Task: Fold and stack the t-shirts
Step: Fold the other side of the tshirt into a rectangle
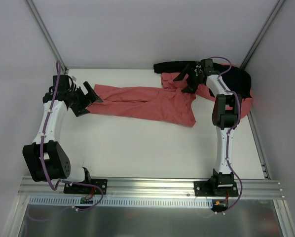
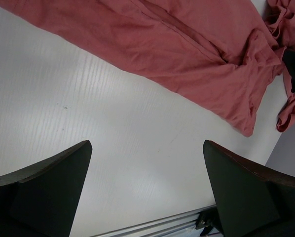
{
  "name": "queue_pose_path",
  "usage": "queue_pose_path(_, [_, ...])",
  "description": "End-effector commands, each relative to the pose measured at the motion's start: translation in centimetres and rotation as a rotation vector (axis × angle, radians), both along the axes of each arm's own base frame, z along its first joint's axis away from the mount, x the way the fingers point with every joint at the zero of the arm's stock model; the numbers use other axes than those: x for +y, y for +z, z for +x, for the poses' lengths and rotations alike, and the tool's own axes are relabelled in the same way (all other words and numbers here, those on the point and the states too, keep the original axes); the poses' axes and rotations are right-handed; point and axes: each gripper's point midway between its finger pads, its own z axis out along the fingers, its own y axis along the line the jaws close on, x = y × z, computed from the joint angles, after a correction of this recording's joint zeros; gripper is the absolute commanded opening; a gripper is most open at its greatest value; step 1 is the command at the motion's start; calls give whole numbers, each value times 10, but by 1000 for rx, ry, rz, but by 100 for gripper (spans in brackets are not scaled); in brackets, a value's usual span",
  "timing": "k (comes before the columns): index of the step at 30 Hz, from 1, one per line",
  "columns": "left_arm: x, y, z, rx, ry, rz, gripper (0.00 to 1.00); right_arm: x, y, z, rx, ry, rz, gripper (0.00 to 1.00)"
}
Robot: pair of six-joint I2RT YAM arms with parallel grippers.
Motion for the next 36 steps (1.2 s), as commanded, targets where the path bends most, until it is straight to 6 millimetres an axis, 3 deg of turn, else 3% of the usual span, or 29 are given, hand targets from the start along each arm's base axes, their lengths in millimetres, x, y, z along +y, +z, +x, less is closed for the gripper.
queue_pose_path(1, [-4,4,-6,-15,-31,4,99,-2,28,12,-76,-4,26,100])
queue_pose_path(5, [-4,-4,-8,0,-32,0,99,-13,49,-11,-95,15,-54,99])
queue_pose_path(9, [11,-25,-4,28,9,-62,99,-29,49,-63,-25,43,-124,100])
queue_pose_path(10, [12,-29,-3,30,18,-81,99,-30,47,-89,6,50,-126,100])
queue_pose_path(11, [14,-38,0,48,28,-104,99,-30,46,-99,7,56,-124,99])
queue_pose_path(14, [2,-41,19,0,-14,-207,99,-29,46,-131,23,76,-115,99])
queue_pose_path(16, [-7,-33,36,-69,-56,-252,99,-26,54,-138,21,87,-101,99])
queue_pose_path(21, [-16,-41,76,-57,-121,-232,99,-11,81,-143,-5,126,-79,99])
queue_pose_path(23, [-15,-47,90,-61,-130,-187,99,-5,85,-146,-1,142,-75,100])
queue_pose_path(26, [4,-37,118,-112,-86,-83,98,-3,90,-151,-8,153,-83,99])
queue_pose_path(32, [23,-52,135,-70,-71,10,99,-8,94,-164,-4,168,-114,99])
queue_pose_path(36, [23,-60,137,-50,-59,-24,99,-10,96,-166,0,164,-118,100])
